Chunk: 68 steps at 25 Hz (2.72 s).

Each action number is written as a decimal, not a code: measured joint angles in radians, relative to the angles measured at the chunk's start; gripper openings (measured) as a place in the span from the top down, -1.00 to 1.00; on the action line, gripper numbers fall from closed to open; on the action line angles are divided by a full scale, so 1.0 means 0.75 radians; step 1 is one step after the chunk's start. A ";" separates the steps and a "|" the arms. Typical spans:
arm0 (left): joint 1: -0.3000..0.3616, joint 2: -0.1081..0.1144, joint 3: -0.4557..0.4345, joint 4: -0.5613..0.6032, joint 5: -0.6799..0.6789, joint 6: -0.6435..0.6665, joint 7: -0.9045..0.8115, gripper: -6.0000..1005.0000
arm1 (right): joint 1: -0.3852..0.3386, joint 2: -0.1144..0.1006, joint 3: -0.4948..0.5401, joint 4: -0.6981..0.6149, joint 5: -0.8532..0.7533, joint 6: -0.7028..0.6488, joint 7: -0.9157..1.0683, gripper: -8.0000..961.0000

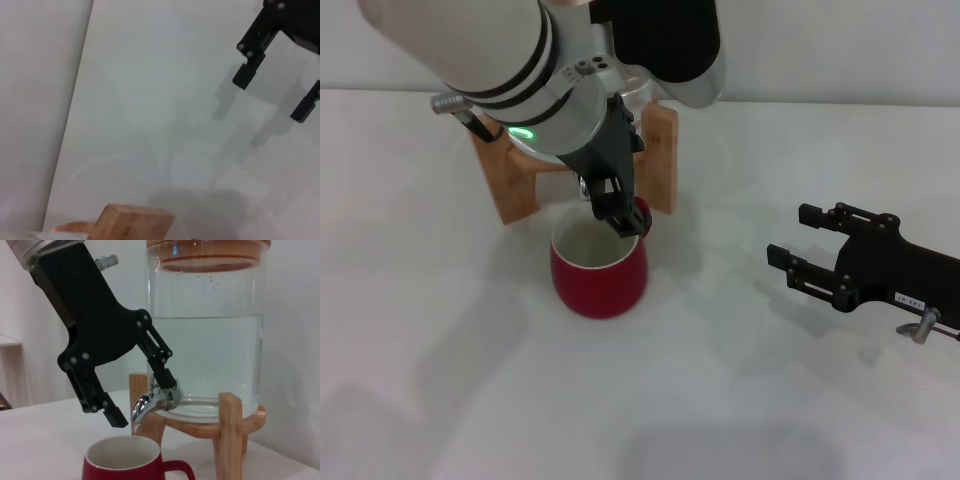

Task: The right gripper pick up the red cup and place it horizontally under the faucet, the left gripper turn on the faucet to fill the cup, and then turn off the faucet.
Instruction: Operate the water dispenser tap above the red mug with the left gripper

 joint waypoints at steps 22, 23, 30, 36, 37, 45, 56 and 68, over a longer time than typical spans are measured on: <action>-0.015 0.003 0.000 -0.039 0.037 0.050 0.000 -0.62 | -0.002 0.003 0.014 -0.003 0.000 0.000 -0.001 -0.32; -0.015 0.003 0.000 -0.041 0.039 0.051 0.000 -0.62 | -0.002 0.003 0.014 -0.003 0.000 0.000 -0.002 -0.32; -0.009 0.000 0.000 -0.035 0.042 0.053 -0.003 -0.62 | -0.002 0.000 0.014 -0.003 0.000 0.002 -0.001 -0.32; -0.005 0.000 0.029 -0.008 0.025 0.053 -0.003 -0.62 | -0.007 0.000 0.015 -0.007 0.000 0.010 -0.003 -0.32; -0.003 0.000 0.034 0.000 0.020 0.053 -0.003 -0.62 | -0.010 0.000 0.016 -0.007 0.000 0.011 -0.004 -0.32; 0.055 0.000 0.052 0.127 -0.027 0.043 -0.019 -0.62 | -0.019 -0.001 0.018 -0.007 0.000 0.025 -0.006 -0.32; 0.361 0.002 -0.055 0.397 -0.257 0.086 -0.028 -0.62 | -0.025 -0.004 0.022 -0.010 0.000 0.045 -0.005 -0.32; 0.896 0.003 -0.469 0.379 -1.090 0.156 0.257 -0.62 | -0.031 -0.006 0.022 -0.005 0.000 0.052 -0.006 -0.32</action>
